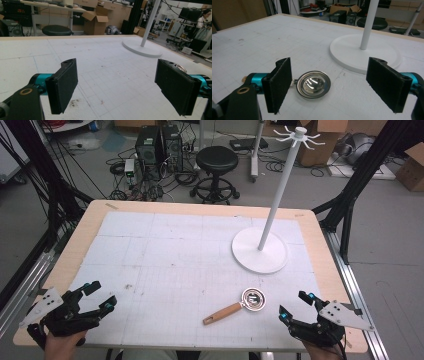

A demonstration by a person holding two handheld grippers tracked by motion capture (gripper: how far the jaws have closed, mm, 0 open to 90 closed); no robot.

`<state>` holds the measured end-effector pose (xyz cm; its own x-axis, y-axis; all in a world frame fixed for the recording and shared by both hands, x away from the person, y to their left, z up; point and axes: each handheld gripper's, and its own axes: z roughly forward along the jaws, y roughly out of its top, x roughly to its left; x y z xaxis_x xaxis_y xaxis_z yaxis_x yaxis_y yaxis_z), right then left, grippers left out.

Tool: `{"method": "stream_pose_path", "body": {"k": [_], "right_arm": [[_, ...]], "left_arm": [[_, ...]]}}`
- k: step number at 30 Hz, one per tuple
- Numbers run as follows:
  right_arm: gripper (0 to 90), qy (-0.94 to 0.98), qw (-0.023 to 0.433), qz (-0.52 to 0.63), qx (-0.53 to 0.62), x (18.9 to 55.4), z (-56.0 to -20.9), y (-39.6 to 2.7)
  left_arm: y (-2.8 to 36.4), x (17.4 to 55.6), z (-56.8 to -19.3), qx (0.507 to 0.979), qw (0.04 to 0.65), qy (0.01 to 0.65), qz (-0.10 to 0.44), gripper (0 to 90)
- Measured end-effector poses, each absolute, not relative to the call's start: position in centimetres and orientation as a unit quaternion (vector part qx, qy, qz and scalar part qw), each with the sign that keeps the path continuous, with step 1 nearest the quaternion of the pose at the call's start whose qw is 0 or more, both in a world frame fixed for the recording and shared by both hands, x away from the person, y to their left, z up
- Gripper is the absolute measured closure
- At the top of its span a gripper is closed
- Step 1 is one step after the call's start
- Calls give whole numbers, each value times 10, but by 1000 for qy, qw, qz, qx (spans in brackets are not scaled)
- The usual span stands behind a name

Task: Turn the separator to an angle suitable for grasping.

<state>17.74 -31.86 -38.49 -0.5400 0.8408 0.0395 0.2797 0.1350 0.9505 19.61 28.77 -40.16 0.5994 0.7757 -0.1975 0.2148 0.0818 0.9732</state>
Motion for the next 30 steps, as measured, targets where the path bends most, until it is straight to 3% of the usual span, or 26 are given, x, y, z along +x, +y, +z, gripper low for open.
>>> {"method": "stream_pose_path", "body": {"k": [8, 14, 15, 17, 18, 23, 25, 26, 27, 28, 29, 30], "right_arm": [[197, 713, 254, 528, 386, 179, -385, -314], [211, 733, 204, 533, 369, 185, -388, -296], [260, 757, 162, 520, 361, 192, -396, -282], [284, 765, 148, 514, 358, 195, -399, -276], [345, 774, 129, 513, 348, 198, -402, -262], [433, 798, 102, 505, 313, 204, -408, -235], [556, 813, 90, 497, 288, 207, -411, -220], [556, 813, 90, 497, 288, 207, -411, -220], [698, 821, 82, 495, 270, 209, -413, -214], [782, 827, 78, 491, 261, 209, -414, -211], [782, 827, 78, 491, 261, 209, -414, -211], [892, 843, 73, 473, 246, 208, -418, -204]], "left_arm": [[287, 197, -403, 642, 620, 390, 225, 189], [287, 197, -403, 646, 619, 388, 220, 189], [285, 198, -404, 654, 616, 382, 217, 189], [284, 198, -404, 657, 615, 379, 216, 189], [284, 197, -404, 657, 616, 378, 217, 189], [283, 200, -405, 661, 611, 381, 212, 190], [283, 201, -406, 661, 611, 382, 211, 190], [283, 201, -406, 661, 611, 382, 211, 190], [283, 201, -406, 661, 610, 382, 211, 190], [284, 200, -406, 660, 611, 382, 211, 190], [284, 200, -406, 660, 611, 382, 211, 190], [285, 200, -406, 660, 611, 383, 211, 191]]}}
